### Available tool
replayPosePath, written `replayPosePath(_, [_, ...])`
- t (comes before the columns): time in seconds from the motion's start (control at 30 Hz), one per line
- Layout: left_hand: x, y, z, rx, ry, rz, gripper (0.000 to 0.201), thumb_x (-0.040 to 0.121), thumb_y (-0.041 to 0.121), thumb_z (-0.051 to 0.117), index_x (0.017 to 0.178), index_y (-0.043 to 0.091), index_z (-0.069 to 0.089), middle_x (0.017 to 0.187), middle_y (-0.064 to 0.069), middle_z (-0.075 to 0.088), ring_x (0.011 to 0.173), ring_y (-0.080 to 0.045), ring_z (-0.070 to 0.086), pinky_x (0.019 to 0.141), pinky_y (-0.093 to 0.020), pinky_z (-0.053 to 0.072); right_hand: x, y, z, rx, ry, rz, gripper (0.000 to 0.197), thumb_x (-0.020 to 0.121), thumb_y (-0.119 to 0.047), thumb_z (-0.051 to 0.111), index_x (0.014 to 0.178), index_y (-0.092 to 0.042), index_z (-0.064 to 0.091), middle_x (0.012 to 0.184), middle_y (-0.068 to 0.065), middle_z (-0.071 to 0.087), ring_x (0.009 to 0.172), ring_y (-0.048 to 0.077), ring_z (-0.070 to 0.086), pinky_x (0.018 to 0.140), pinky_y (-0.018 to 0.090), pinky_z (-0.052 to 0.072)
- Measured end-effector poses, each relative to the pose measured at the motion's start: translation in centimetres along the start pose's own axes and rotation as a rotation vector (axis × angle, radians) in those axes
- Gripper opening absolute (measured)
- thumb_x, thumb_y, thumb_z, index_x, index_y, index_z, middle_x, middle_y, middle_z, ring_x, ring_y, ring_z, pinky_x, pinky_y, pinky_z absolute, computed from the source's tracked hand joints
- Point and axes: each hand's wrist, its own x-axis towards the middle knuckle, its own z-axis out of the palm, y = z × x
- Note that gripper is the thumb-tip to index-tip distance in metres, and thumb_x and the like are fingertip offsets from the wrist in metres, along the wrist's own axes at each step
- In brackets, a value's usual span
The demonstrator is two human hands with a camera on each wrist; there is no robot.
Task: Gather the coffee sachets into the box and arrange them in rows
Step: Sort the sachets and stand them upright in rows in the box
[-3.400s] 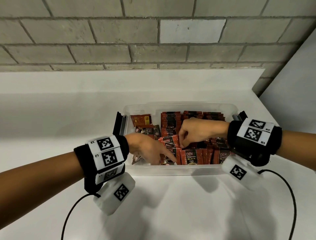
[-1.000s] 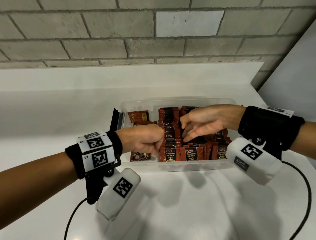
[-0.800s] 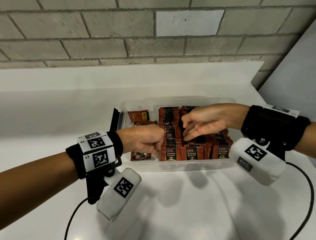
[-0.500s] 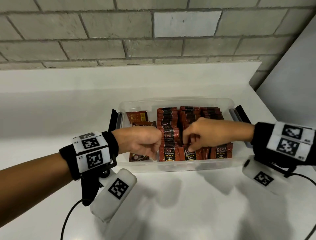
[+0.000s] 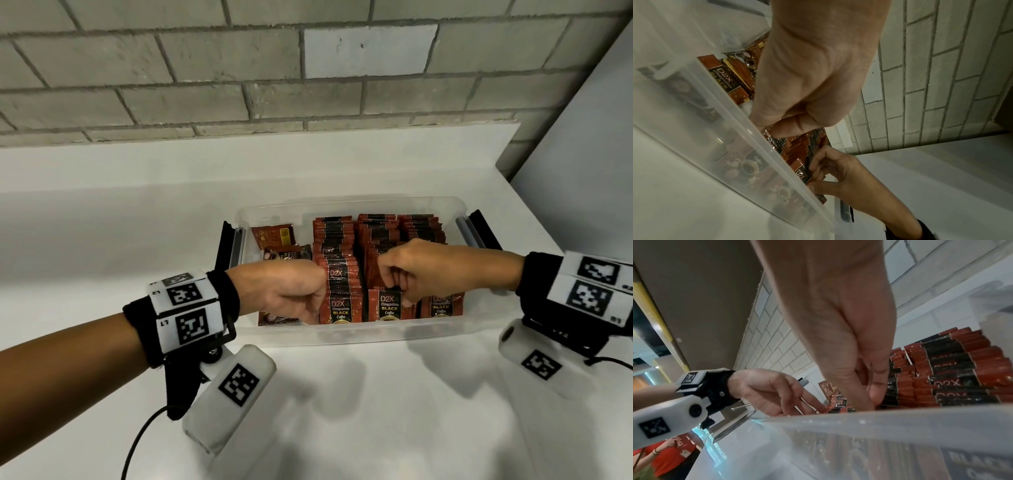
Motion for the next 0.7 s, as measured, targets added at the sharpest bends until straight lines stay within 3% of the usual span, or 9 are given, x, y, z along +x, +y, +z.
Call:
replayPosePath(0.1, [-0.2,0.1,-0.1,0.018,0.002,0.004,0.093,0.046,-0.014,0.041,0.137,0.003,0.038,0.153,-0.019,0.023,0.133,-0.041,0.037,0.100,-0.057,0.041,-0.1,0.0,0.2,0.004,0.000,0.006,0.028,0.076,-0.017,0.078,0.094,-0.020,0.057,0.089,-0.004,0.059,0.071,0.004,0.057,0.058,0.014,0.048])
replayPosePath(0.27, [-1.2,0.3,-0.3,0.033,-0.005,0.014,0.063,0.072,-0.020,0.029,0.130,-0.002,0.044,0.143,-0.017,0.039,0.124,-0.031,0.048,0.106,-0.051,0.038,-0.8,0.3,-1.3,0.048,0.013,0.022,0.030,0.071,-0.029,0.081,0.090,-0.027,0.058,0.085,-0.010,0.058,0.074,0.005,0.059,0.065,0.016,0.051])
replayPosePath(0.37, [-1.8,0.7,-0.2,0.007,-0.027,0.021,0.041,0.082,-0.020,0.025,0.113,-0.003,0.047,0.119,-0.009,0.053,0.093,-0.019,0.052,0.108,-0.046,0.038,-0.9,0.2,-0.6,0.034,-0.008,0.032,0.026,0.072,-0.035,0.079,0.086,-0.022,0.061,0.081,-0.006,0.064,0.070,0.007,0.061,0.062,0.018,0.050])
replayPosePath(0.47, [-2.2,0.8,0.1,-0.005,0.027,0.026,0.033,0.085,-0.019,0.027,0.097,0.003,0.049,0.104,-0.005,0.048,0.081,-0.015,0.050,0.105,-0.042,0.040,-0.9,0.2,0.0,0.068,-0.003,0.015,0.018,0.075,-0.029,0.079,0.078,-0.023,0.062,0.075,-0.006,0.066,0.067,0.005,0.061,0.062,0.018,0.049])
replayPosePath(0.57, [-2.3,0.7,0.1,-0.032,0.060,0.006,0.029,0.085,-0.019,0.029,0.094,0.003,0.046,0.101,-0.011,0.047,0.077,-0.015,0.049,0.103,-0.041,0.041,-1.4,0.4,-1.7,0.101,0.004,0.023,0.014,0.076,-0.027,0.078,0.076,-0.027,0.063,0.077,-0.007,0.068,0.069,0.002,0.062,0.064,0.011,0.047])
replayPosePath(0.7, [-2.2,0.7,0.1,-0.039,0.060,0.003,0.030,0.086,-0.020,0.026,0.086,0.003,0.046,0.089,-0.009,0.049,0.073,-0.015,0.044,0.105,-0.042,0.038,-3.7,1.5,-4.5,0.184,-0.049,0.038,0.009,0.076,-0.026,0.077,0.078,-0.022,0.069,0.073,-0.004,0.072,0.067,0.005,0.064,0.063,0.015,0.049])
